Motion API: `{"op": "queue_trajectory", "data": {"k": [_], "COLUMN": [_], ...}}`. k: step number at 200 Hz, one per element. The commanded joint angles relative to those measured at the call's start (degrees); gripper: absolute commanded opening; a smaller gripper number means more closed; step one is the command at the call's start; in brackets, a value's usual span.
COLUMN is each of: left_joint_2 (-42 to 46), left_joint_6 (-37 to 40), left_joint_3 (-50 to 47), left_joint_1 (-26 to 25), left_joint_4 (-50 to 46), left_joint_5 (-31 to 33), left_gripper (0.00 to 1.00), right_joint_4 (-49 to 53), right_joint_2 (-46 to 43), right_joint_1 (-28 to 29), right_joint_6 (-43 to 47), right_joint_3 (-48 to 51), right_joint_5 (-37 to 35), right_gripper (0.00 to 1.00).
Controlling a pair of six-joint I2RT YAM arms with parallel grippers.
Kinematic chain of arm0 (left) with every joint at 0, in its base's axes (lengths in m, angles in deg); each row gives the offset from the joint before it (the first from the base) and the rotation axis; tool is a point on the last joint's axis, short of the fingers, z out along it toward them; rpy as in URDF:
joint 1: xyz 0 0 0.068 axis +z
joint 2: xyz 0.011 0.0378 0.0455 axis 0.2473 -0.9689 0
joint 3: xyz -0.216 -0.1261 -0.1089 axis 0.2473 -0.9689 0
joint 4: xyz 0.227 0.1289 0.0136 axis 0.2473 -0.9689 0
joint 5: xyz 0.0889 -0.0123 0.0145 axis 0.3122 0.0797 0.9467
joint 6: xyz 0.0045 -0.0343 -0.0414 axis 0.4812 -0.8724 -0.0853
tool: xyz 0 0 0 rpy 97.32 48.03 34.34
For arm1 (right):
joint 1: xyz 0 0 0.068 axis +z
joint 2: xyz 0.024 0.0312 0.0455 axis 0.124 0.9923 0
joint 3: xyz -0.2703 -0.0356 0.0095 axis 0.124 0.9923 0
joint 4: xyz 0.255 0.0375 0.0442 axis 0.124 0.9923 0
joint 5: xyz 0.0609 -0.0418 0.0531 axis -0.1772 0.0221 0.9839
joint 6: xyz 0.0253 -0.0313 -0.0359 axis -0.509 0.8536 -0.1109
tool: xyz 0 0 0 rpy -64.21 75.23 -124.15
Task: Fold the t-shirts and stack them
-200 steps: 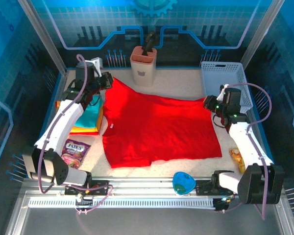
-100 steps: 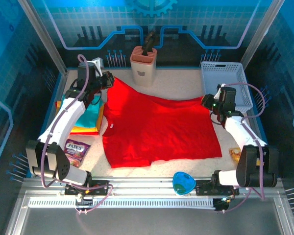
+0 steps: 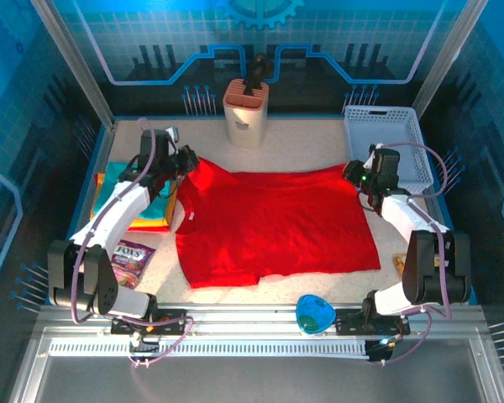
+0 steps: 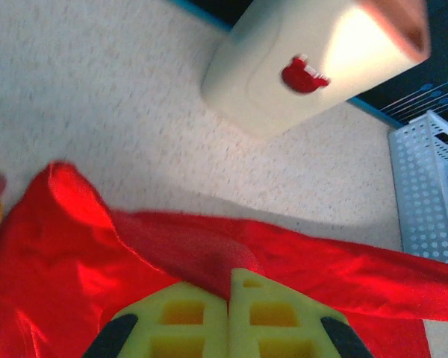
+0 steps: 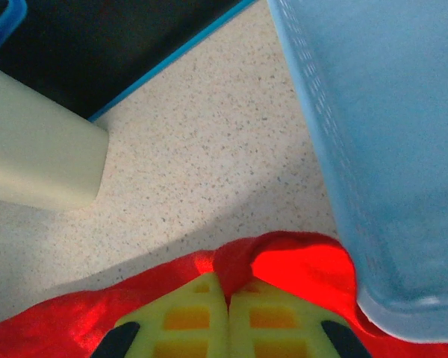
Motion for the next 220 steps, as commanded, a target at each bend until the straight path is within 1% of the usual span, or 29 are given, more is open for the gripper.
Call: {"op": "queue_trajectory", "data": {"k": [1, 26, 76, 107, 172, 220], "left_joint_2": [2.96, 4.16, 5.97, 6.31, 6.72, 6.64], "left_joint_6": [-4.39, -6.06, -9.27, -10.22, -10.49, -9.66], "left_joint_3": [-3.17, -5.34, -7.05, -7.36, -9.26, -9.72], "left_joint_1": [0.82, 0.77, 0.77, 0.77, 0.79, 0.85], "left_joint_4": [0.29, -2.27, -7.09, -10.97, -15.29, -16.97], "left_joint_5": [-1.7, -2.44, -3.03, -4.7, -5.45, -4.1], "left_gripper": [0.0, 0.0, 0.0, 0.0, 0.0, 0.0], "right_joint_4": [3.13, 8.93, 17.08, 21.12, 25.37, 28.64], "right_joint_2": [0.46, 1.17, 3.46, 4.51, 4.5, 6.41], "right_joint_1": [-0.86, -1.12, -1.17, -1.16, -1.24, -1.22], "right_joint_6": [2.18, 3.74, 6.01, 6.94, 7.91, 8.58], "right_joint_3": [-0.78, -2.11, -6.52, -7.48, -7.36, -8.46], "right_joint_5": [-0.04, -0.74, -2.99, -3.39, -7.08, -9.73], "right_gripper": [0.0, 0.0, 0.0, 0.0, 0.0, 0.0]}}
